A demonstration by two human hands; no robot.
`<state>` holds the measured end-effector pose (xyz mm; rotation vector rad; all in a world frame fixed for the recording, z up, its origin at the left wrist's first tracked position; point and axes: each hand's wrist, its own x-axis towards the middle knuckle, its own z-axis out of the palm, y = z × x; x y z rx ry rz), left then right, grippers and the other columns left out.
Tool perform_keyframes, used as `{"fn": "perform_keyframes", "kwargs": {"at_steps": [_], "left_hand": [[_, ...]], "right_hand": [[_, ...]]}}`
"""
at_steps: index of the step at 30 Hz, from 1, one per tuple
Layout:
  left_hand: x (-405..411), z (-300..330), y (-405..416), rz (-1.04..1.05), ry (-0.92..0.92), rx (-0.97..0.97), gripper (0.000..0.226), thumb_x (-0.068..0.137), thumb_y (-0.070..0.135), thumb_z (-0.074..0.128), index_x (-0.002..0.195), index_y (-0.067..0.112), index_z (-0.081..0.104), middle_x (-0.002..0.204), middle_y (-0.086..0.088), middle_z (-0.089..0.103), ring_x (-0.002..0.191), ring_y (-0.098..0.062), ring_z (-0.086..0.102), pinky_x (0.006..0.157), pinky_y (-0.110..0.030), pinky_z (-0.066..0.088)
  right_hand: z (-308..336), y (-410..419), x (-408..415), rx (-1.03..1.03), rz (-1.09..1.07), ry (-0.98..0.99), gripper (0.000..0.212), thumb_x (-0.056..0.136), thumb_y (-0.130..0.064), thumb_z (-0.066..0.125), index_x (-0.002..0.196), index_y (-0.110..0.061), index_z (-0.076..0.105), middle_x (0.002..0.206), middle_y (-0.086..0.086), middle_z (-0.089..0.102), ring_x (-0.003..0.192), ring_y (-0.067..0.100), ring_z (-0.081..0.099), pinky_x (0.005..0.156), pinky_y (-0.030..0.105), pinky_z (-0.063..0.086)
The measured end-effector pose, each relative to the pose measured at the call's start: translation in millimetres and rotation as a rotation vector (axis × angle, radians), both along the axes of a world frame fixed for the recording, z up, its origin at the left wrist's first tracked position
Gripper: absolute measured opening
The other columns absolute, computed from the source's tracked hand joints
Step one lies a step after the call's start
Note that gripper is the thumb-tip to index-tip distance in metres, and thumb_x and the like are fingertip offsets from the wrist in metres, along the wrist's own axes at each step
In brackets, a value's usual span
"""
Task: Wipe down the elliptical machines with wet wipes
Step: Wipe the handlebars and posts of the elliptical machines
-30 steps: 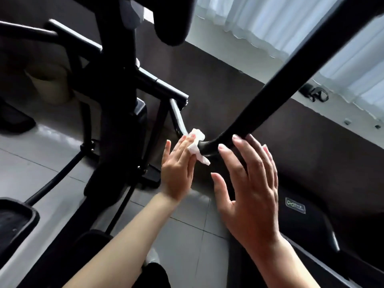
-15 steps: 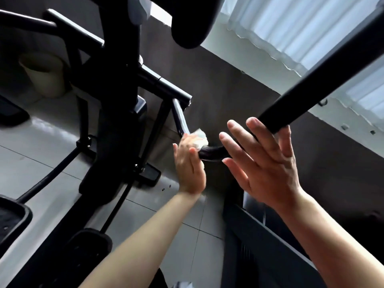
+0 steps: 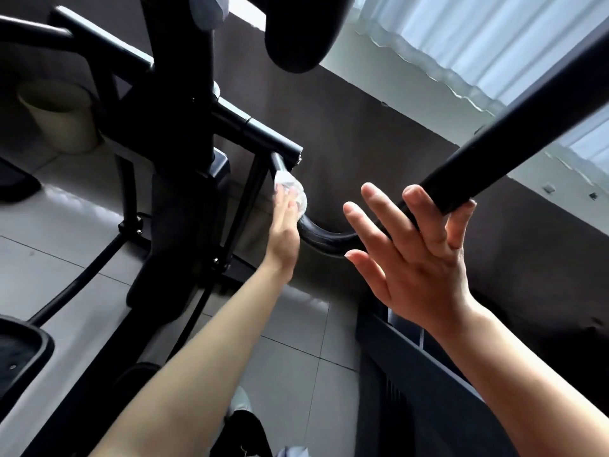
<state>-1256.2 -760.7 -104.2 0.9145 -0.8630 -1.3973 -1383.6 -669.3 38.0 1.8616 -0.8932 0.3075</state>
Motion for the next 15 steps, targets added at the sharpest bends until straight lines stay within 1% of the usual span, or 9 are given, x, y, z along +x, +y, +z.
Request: {"fn": "perform_keyframes", "kwargs": {"at_steps": [3,6,8,9,11,12,13,14,15], "left_hand": [[-10.0,20.1,64.7,0.027,-0.011,-0.113,0.044,0.1,0.041,0.026,0.141,0.031,0.042,0.16,0.005,0.028,0.147,0.001,0.016,0.122,-0.027,0.015],[-22.7,29.6,102.6,0.062,-0.067,-0.26,0.04,0.102,0.047,0.022,0.138,0.047,0.039,0.153,0.017,0.035,0.148,-0.007,0.02,0.121,-0.036,0.016],[-22.5,27.6,93.7,0.08,-0.242,-0.312,0.043,0.101,0.055,0.014,0.135,0.053,0.041,0.148,0.026,0.037,0.148,-0.004,0.018,0.122,-0.035,0.002],[-18.8,22.9,84.1,0.098,-0.35,-0.352,0.047,0.101,0.057,0.01,0.133,0.051,0.045,0.147,0.026,0.038,0.147,0.003,0.016,0.12,-0.028,-0.006],[-7.2,6.8,55.0,0.118,-0.482,-0.394,0.049,0.102,0.053,0.012,0.127,0.042,0.053,0.144,0.021,0.041,0.141,0.015,0.014,0.116,-0.021,-0.012],[0.4,-3.2,37.4,0.1,-0.527,-0.365,0.048,0.102,0.048,0.015,0.128,0.041,0.055,0.145,0.018,0.04,0.14,0.016,0.012,0.118,-0.024,-0.012],[8.4,-12.2,18.3,0.073,-0.598,-0.328,0.05,0.099,0.042,0.018,0.133,0.037,0.055,0.15,0.014,0.037,0.141,0.011,0.009,0.12,-0.032,-0.01],[16.2,-17.4,-0.4,0.041,-0.692,-0.304,0.055,0.096,0.038,0.02,0.14,0.028,0.051,0.156,0.007,0.032,0.144,0.003,0.006,0.121,-0.041,-0.007],[23.4,-18.9,-18.3,0.001,-0.78,-0.289,0.061,0.093,0.04,0.018,0.145,0.02,0.045,0.16,0.001,0.026,0.147,-0.006,0.004,0.121,-0.045,-0.004]], "right_hand": [[-1.6,-2.4,3.4,-0.005,-0.002,-0.018,0.044,0.1,-0.046,0.044,0.13,-0.019,0.063,0.145,0.001,0.042,0.151,0.019,-0.004,0.121,0.046,-0.01],[-2.6,-2.7,6.8,-0.006,0.0,-0.041,0.047,0.101,-0.048,0.038,0.13,-0.022,0.064,0.145,0.0,0.042,0.151,0.017,-0.003,0.121,0.045,-0.01],[-0.7,-1.2,6.0,0.013,-0.007,-0.038,0.047,0.101,-0.048,0.039,0.129,-0.022,0.066,0.145,-0.001,0.042,0.151,0.017,-0.004,0.121,0.044,-0.01],[0.3,0.3,5.1,0.021,-0.012,-0.03,0.046,0.101,-0.048,0.039,0.128,-0.022,0.066,0.145,-0.001,0.041,0.151,0.017,-0.004,0.121,0.044,-0.01],[1.9,2.5,4.2,0.026,-0.021,-0.013,0.045,0.101,-0.046,0.041,0.129,-0.021,0.066,0.146,-0.001,0.041,0.151,0.017,-0.005,0.12,0.045,-0.01],[2.4,3.1,4.2,0.028,-0.023,-0.007,0.044,0.101,-0.046,0.042,0.128,-0.021,0.066,0.146,-0.001,0.04,0.151,0.017,-0.006,0.12,0.045,-0.01],[2.6,3.3,4.2,0.03,-0.024,-0.005,0.043,0.1,-0.045,0.044,0.128,-0.021,0.066,0.146,-0.001,0.04,0.151,0.017,-0.006,0.12,0.045,-0.01],[2.9,3.6,4.1,0.032,-0.022,-0.005,0.042,0.1,-0.045,0.045,0.128,-0.021,0.066,0.146,-0.001,0.04,0.151,0.017,-0.006,0.12,0.045,-0.01],[3.5,3.5,3.7,0.034,-0.018,-0.003,0.042,0.1,-0.045,0.046,0.128,-0.021,0.066,0.146,-0.001,0.04,0.151,0.017,-0.006,0.12,0.046,-0.01]]}}
